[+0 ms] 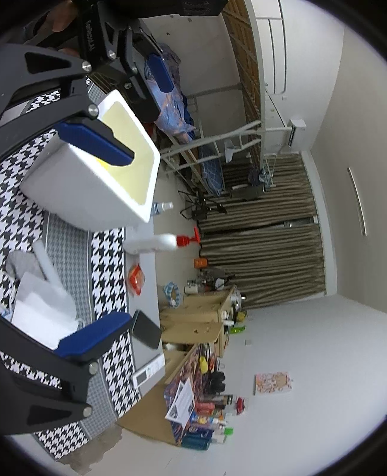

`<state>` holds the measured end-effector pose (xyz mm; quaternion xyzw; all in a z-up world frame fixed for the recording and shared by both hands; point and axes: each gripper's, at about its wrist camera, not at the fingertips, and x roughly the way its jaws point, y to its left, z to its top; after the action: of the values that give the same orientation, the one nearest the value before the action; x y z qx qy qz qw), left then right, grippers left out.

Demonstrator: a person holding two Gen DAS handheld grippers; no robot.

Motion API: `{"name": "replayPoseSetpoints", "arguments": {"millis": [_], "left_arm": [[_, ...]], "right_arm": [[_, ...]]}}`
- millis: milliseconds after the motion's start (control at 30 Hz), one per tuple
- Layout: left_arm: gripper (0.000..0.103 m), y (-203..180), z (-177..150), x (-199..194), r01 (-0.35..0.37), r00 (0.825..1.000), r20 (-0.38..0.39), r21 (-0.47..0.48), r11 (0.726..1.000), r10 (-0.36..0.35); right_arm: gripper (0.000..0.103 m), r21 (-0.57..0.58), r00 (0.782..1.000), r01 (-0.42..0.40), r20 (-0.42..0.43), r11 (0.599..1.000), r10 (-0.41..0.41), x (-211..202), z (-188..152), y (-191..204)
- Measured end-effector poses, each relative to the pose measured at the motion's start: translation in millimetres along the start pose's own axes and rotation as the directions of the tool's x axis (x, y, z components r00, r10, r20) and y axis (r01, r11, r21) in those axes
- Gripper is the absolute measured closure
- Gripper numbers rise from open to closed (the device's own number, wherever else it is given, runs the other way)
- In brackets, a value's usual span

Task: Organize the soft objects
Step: 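Withdraw both tools from the foam box back toward the table items, then lower the left tool onto the white tissues and close on them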

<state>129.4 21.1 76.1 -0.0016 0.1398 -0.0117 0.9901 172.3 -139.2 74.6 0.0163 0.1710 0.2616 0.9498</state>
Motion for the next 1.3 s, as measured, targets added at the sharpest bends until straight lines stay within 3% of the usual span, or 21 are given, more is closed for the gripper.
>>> {"name": "replayPoseSetpoints", "arguments": {"millis": [700, 1300], "left_arm": [[0.001, -64, -2, 13, 0.148, 0.989, -0.034, 0.033, 0.988, -0.147], [0.001, -111, -23, 43, 0.227, 0.966, -0.133, 0.041, 0.973, -0.220]], "right_arm": [[0.003, 0.062, 0.988, 0.155, -0.003, 0.986, -0.155, -42, -14, -58], [0.003, 0.104, 0.962, 0.272, -0.055, 0.957, -0.267, -60, -37, -103]]}}
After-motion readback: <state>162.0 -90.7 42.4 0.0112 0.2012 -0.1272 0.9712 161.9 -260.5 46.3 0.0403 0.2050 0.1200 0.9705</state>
